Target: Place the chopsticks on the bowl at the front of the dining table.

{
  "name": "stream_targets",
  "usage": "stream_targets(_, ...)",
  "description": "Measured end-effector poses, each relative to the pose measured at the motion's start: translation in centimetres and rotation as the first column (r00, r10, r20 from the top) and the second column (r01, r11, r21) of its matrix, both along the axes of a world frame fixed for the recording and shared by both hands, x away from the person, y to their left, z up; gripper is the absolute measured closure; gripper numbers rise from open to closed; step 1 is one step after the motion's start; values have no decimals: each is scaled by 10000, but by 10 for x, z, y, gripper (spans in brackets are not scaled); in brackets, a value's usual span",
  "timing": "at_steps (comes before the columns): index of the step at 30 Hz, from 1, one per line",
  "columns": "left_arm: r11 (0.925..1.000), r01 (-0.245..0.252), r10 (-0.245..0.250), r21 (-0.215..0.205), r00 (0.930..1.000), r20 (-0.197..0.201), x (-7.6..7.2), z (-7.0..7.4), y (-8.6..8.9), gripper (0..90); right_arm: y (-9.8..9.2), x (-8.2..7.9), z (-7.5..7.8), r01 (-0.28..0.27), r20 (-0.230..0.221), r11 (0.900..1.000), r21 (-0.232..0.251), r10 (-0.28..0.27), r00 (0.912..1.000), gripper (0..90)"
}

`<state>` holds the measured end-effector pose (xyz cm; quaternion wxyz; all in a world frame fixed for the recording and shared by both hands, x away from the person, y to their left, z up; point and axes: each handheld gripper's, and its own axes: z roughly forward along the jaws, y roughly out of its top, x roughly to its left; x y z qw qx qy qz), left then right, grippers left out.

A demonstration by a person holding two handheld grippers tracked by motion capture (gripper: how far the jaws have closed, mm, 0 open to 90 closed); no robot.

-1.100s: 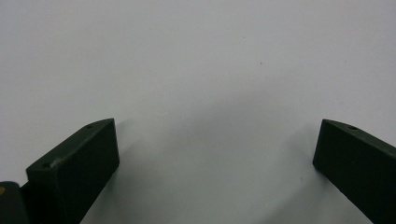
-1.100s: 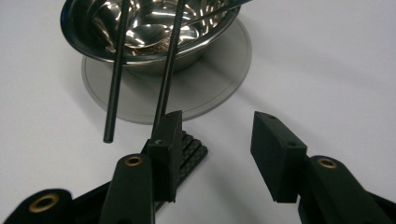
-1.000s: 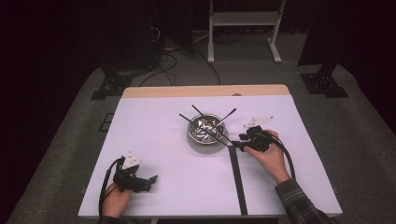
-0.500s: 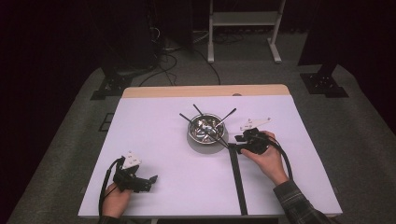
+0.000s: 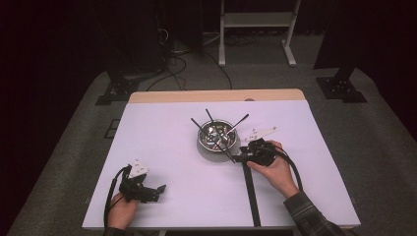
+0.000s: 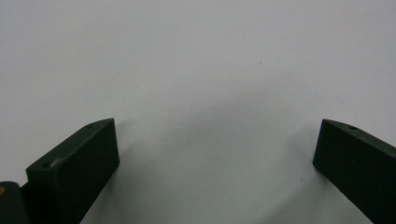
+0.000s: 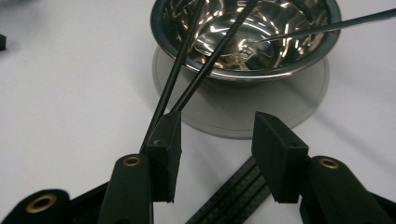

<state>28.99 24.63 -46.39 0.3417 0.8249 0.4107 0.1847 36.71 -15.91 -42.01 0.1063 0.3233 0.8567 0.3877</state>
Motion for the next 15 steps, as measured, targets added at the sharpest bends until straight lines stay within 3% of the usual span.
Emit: stream_targets(15, 10000, -11, 11, -18, 10000, 4, 0, 0, 0, 0, 22, -10, 3, -650, 102, 9979, -11, 650, 9978, 516)
